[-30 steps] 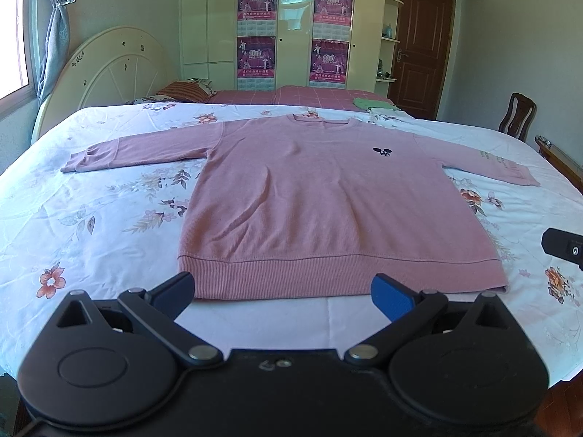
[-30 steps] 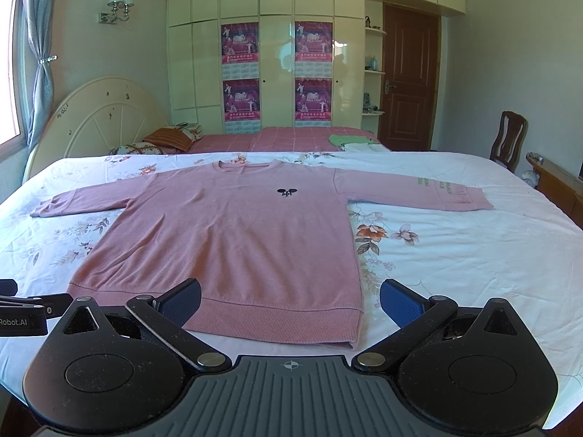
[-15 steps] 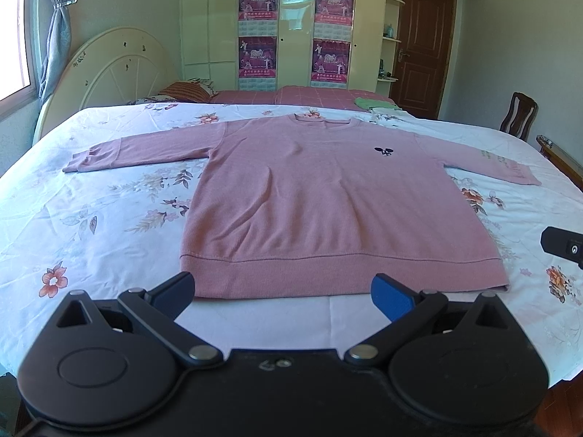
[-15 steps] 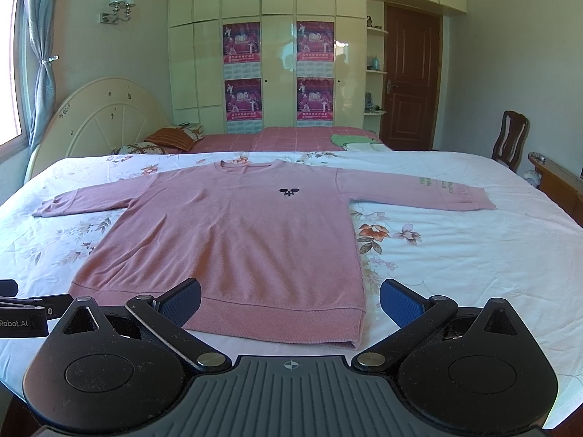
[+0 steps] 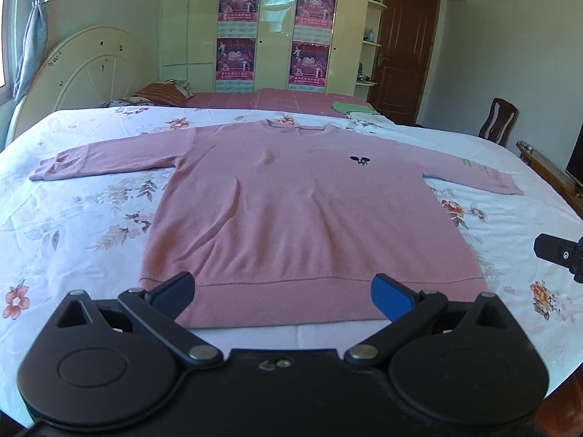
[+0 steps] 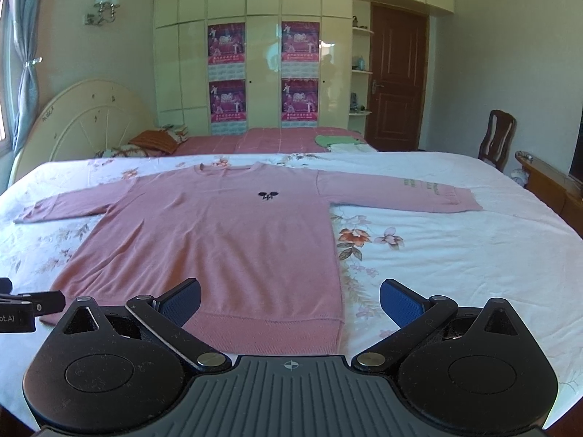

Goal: Fold small clothes
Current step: 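Move the right gripper to the sweater sleeve cuff and close on it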

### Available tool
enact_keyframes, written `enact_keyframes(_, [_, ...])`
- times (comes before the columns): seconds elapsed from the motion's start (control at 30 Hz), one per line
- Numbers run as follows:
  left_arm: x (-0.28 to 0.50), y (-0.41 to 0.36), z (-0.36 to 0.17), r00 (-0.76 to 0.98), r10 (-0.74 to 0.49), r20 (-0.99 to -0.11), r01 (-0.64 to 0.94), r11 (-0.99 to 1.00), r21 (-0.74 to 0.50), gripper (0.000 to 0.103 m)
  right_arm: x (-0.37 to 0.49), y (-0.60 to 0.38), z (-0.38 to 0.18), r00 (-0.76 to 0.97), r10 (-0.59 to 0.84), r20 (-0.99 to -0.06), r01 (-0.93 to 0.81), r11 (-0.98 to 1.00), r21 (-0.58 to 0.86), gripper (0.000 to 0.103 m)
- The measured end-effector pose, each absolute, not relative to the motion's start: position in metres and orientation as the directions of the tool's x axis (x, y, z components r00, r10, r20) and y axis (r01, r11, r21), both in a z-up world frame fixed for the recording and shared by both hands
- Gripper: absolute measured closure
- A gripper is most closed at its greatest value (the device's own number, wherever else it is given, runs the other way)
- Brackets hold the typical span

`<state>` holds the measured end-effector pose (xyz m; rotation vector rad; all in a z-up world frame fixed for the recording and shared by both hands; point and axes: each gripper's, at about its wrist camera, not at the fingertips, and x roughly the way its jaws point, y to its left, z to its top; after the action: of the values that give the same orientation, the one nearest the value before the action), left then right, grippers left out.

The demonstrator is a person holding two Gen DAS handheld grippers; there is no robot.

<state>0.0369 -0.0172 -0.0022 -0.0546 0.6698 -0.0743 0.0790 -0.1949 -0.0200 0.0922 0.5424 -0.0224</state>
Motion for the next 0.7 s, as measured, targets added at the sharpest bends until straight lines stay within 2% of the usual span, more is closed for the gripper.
enact_keyframes(0.1, [0.054, -0.022, 0.003, 0.81, -0.068, -0.583, 0.042, 0.997, -0.057, 0.0, 0.092, -0.211, -0.02, 0.86, -0.018, -0.51, 0.079, 0.992, 0.098, 0.0])
enact_keyframes(0.23, [0.09, -0.023, 0.007, 0.809, -0.085, -0.582, 0.045, 0.996, -0.082, 0.002, 0.125, -0.239, -0.019, 0.862, -0.011, -0.506, 0.102, 0.983, 0.151, 0.0])
enact_keyframes(0.3, [0.111, -0.025, 0.006, 0.811, -0.04, -0.584, 0.014, 0.999, -0.049, 0.019, 0.145, -0.252, -0.015, 0.867, -0.01, -0.497, 0.11, 0.979, 0.173, 0.001])
enact_keyframes(0.37, [0.132, -0.026, 0.007, 0.813, -0.007, -0.582, -0.008, 1.0, -0.024, 0.029, 0.163, -0.262, -0.012, 0.878, -0.017, -0.478, 0.117, 0.977, 0.179, 0.001])
enact_keyframes(0.43, [0.153, -0.027, 0.007, 0.818, 0.022, -0.576, -0.033, 0.999, -0.009, 0.018, 0.182, -0.272, -0.01, 0.883, -0.023, -0.469, 0.12, 0.977, 0.178, 0.001])
enact_keyframes(0.5, [0.171, -0.027, 0.006, 0.833, 0.029, -0.553, -0.046, 0.999, -0.018, 0.003, 0.204, -0.282, -0.01, 0.882, -0.021, -0.472, 0.12, 0.976, 0.181, 0.048])
enact_keyframes(0.57, [0.191, -0.027, 0.003, 0.835, 0.03, -0.549, -0.053, 0.998, -0.026, 0.001, 0.227, -0.294, -0.014, 0.87, -0.017, -0.493, 0.13, 0.972, 0.195, 0.052])
enact_keyframes(0.67, [0.225, -0.03, -0.004, 0.827, 0.018, -0.562, -0.034, 0.999, -0.017, 0.017, 0.258, -0.316, -0.021, 0.874, -0.023, -0.486, 0.148, 0.964, 0.22, 0.051])
enact_keyframes(0.7, [0.237, -0.031, -0.008, 0.819, 0.032, -0.573, -0.044, 0.999, -0.008, 0.015, 0.269, -0.323, -0.023, 0.871, -0.024, -0.491, 0.153, 0.962, 0.226, 0.051])
